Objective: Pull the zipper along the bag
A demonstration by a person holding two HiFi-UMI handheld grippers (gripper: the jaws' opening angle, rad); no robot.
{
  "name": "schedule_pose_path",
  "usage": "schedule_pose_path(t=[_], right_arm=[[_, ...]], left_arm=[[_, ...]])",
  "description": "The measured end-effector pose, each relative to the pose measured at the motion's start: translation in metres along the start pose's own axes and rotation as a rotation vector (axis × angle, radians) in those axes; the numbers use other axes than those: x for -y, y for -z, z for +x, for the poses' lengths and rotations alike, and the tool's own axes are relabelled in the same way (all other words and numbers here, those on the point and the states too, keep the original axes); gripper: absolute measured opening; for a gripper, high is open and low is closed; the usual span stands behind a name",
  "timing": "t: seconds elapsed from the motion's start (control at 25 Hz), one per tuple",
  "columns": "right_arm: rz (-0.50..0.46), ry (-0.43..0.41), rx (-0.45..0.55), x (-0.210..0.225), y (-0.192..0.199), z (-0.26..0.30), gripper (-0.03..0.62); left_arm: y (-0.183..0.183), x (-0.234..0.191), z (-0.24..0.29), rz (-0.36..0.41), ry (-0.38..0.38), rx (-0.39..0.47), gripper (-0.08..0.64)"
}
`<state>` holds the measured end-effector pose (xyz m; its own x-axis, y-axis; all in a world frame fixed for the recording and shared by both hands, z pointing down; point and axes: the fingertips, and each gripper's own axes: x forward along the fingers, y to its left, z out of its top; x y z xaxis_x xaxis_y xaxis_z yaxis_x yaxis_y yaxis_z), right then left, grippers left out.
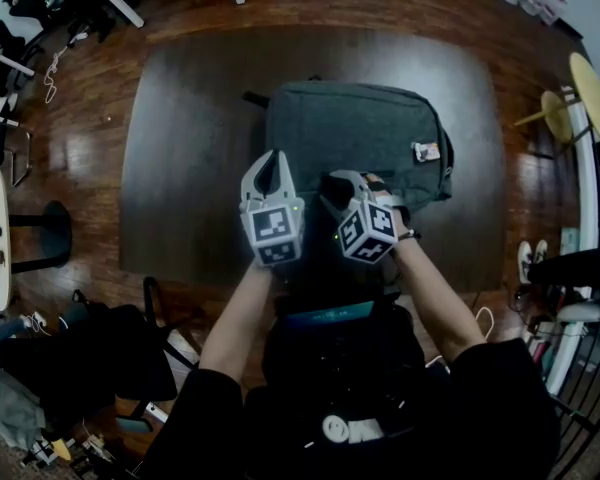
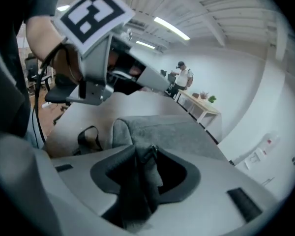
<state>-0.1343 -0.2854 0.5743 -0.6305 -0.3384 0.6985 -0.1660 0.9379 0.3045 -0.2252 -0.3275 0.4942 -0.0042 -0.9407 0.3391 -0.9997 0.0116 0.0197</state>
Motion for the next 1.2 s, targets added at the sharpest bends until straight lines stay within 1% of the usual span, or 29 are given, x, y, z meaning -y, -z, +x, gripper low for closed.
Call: schedule_pose_path(t=[0.08, 0.16, 0.24, 0.44, 0.48, 0.56, 0.6, 0.64, 0.72, 0.76, 0.8, 0.88, 1.0, 1.2], right_arm=[[-0.038, 0.023, -0.055, -0.005, 0.008, 0.009, 0.172], [-0.029, 0.032, -0.071, -0.007, 0.011, 0.012, 0.151], [0.004, 0.002, -0.079, -0.006, 0.01, 0.008, 0.113], [0.022, -0.106, -0.109, -0.004, 0.005, 0.002, 0.086], [0.044, -0.118, -0.11, -0.001, 0.007, 0.0, 0.076], [0.078, -0.11, -0.123, 0.006, 0.014, -0.007, 0.027], [0.069, -0.095, -0.136, 0.008, 0.017, -0.008, 0.014], [0.037, -0.081, -0.146, 0.009, 0.018, -0.007, 0.012], [-0.064, -0.049, -0.147, 0.006, 0.017, -0.001, 0.014], [-0.1, -0.033, -0.139, 0.005, 0.016, 0.002, 0.017], [-0.113, -0.022, -0.129, 0.006, 0.016, 0.004, 0.02], [-0.087, -0.019, -0.118, 0.007, 0.016, 0.004, 0.018], [-0.005, -0.044, -0.121, 0.008, 0.012, -0.001, 0.014], [0.048, -0.063, -0.118, 0.005, 0.007, -0.003, 0.012]], left_arm=[[-0.001, 0.003, 0.001, 0.009, 0.013, 0.001, 0.002], [-0.001, 0.005, 0.002, 0.01, 0.024, 0.003, 0.002], [0.0, 0.004, 0.002, 0.007, 0.033, 0.003, 0.002], [0.0, 0.001, 0.004, 0.008, 0.035, 0.004, 0.002], [0.001, 0.003, 0.005, 0.004, 0.037, 0.004, 0.002], [0.004, 0.01, 0.005, -0.005, 0.047, -0.004, 0.002], [0.005, 0.012, 0.005, -0.008, 0.053, -0.007, 0.002], [0.005, 0.013, 0.005, -0.009, 0.059, -0.009, 0.002], [0.005, 0.011, 0.005, -0.007, 0.064, -0.007, 0.002], [0.004, 0.011, 0.006, -0.006, 0.065, -0.004, 0.002], [0.003, 0.013, 0.008, -0.006, 0.068, -0.003, 0.002], [0.003, 0.018, 0.012, -0.008, 0.083, -0.004, 0.002], [0.008, 0.03, 0.024, -0.008, 0.137, -0.008, 0.002], [0.044, 0.046, 0.054, -0.003, 0.214, -0.097, 0.002]])
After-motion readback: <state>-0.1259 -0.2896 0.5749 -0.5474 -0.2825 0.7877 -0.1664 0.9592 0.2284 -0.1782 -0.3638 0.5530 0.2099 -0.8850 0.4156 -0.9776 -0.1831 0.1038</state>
